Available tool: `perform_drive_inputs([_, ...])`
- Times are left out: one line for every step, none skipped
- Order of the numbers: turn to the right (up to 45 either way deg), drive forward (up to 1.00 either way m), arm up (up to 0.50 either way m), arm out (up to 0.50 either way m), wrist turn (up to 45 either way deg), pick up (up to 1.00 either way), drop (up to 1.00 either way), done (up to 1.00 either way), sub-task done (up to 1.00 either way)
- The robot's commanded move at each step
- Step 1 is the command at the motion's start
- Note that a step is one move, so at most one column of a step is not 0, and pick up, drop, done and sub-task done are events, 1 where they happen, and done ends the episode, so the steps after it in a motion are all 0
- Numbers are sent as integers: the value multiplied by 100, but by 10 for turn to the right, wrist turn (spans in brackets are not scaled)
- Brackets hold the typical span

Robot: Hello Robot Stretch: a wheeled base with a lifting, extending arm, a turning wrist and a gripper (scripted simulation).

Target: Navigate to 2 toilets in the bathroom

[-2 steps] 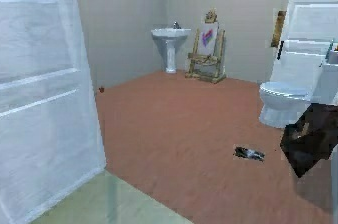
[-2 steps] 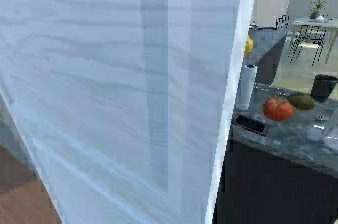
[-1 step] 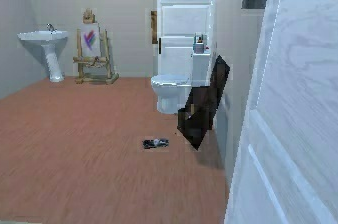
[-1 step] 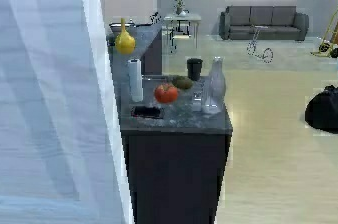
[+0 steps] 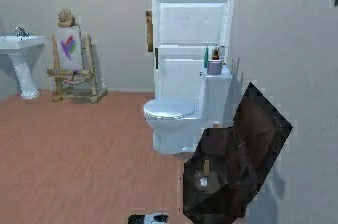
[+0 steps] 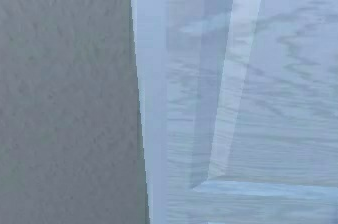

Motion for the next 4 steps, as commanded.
perform_drive_inputs([150, 0, 0, 0, 0, 0, 0, 0, 0])
perform_drive_inputs([0, 10, 0, 0, 0, 0, 0, 0, 0])
perform_drive_inputs([0, 0, 0, 0, 0, 0, 0, 0, 100])
perform_drive_inputs([-450, 0, 0, 0, 0, 0, 0, 0, 0])
